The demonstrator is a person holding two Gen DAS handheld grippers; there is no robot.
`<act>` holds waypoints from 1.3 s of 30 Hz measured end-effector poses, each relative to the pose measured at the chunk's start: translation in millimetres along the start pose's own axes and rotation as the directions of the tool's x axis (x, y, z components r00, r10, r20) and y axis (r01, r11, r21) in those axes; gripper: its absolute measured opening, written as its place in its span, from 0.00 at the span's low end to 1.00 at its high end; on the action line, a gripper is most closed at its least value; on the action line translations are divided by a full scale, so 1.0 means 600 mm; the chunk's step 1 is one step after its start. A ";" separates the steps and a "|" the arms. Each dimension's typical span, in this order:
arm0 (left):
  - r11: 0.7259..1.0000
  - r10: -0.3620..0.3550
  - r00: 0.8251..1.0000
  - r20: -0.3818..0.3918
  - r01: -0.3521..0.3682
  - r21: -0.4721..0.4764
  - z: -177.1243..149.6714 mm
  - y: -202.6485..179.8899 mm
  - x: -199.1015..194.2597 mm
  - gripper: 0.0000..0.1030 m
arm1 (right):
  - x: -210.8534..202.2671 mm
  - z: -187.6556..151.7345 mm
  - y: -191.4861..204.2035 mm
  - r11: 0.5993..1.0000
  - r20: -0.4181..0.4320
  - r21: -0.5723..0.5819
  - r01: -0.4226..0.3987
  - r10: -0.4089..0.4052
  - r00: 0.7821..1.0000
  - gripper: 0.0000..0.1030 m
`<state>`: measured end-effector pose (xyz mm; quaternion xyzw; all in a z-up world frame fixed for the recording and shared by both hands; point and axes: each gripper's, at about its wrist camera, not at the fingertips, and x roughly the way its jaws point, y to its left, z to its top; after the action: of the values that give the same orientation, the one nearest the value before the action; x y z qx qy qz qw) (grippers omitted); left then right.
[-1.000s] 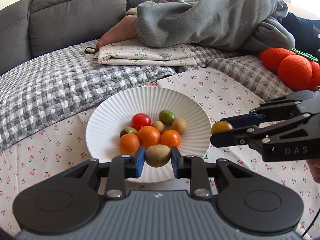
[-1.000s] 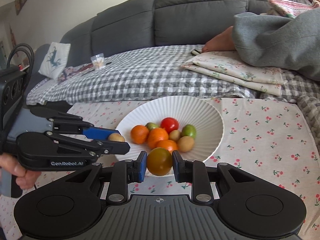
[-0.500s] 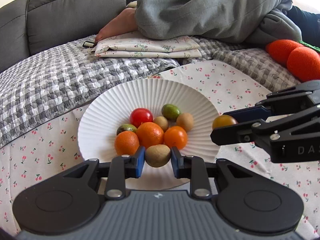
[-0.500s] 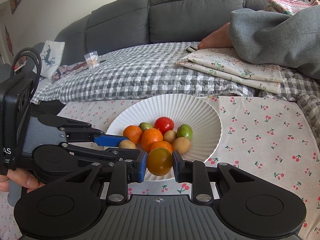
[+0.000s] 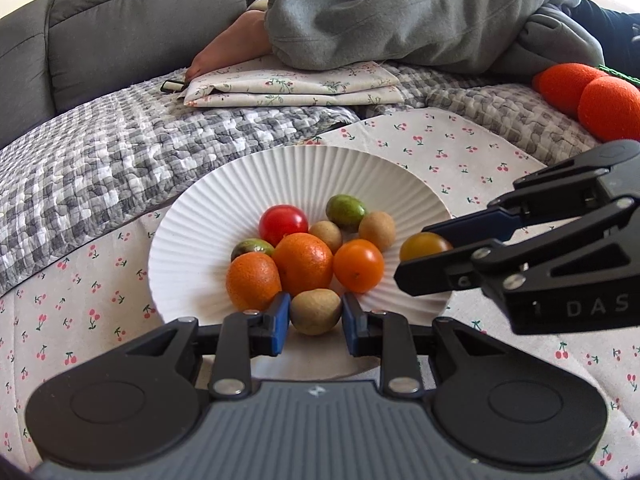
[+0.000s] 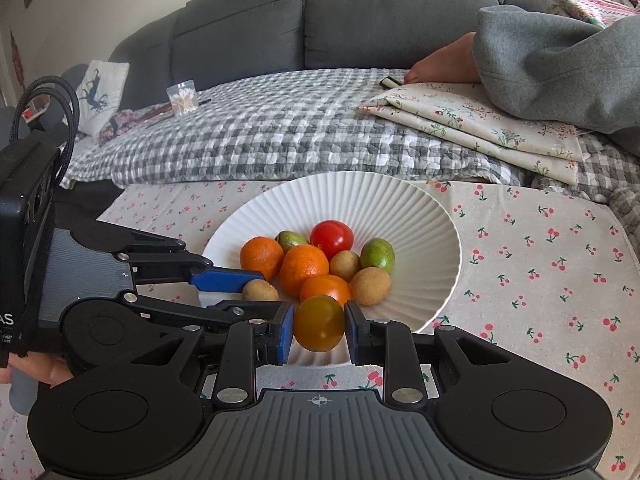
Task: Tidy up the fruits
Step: 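Carry the kiwi and tomato into the white bowl and release both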
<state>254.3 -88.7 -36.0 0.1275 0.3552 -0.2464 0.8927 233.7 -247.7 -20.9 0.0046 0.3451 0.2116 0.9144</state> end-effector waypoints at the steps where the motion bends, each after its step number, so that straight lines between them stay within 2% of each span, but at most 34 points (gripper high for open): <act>1: 1.000 -0.002 1.000 0.001 0.002 0.000 0.000 0.000 0.000 0.25 | 0.003 0.000 0.000 1.000 -0.002 -0.001 0.000 0.000 1.000 0.24; 11: 1.000 -0.006 1.000 0.011 0.006 0.001 -0.001 0.000 -0.001 0.26 | 0.018 0.000 -0.001 1.000 -0.009 -0.004 0.029 -0.029 1.000 0.25; 26: 1.000 -0.014 1.000 0.027 0.015 -0.025 0.005 -0.003 -0.030 0.29 | -0.008 0.001 -0.029 0.995 0.023 0.083 0.047 -0.049 0.999 0.28; 34: 0.997 0.008 0.999 0.043 -0.005 -0.074 0.019 0.000 -0.079 0.36 | -0.043 0.002 -0.011 0.995 0.031 0.099 0.001 -0.004 1.000 0.28; 39: 0.992 0.052 0.998 0.041 -0.047 -0.120 0.022 0.008 -0.124 0.40 | -0.074 0.009 -0.002 0.994 0.033 0.111 -0.017 0.013 0.999 0.29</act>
<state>217.7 -63.5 25.7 0.0775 0.3462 -0.2055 0.9121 207.9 -265.4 10.9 0.0614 0.3413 0.1988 0.9166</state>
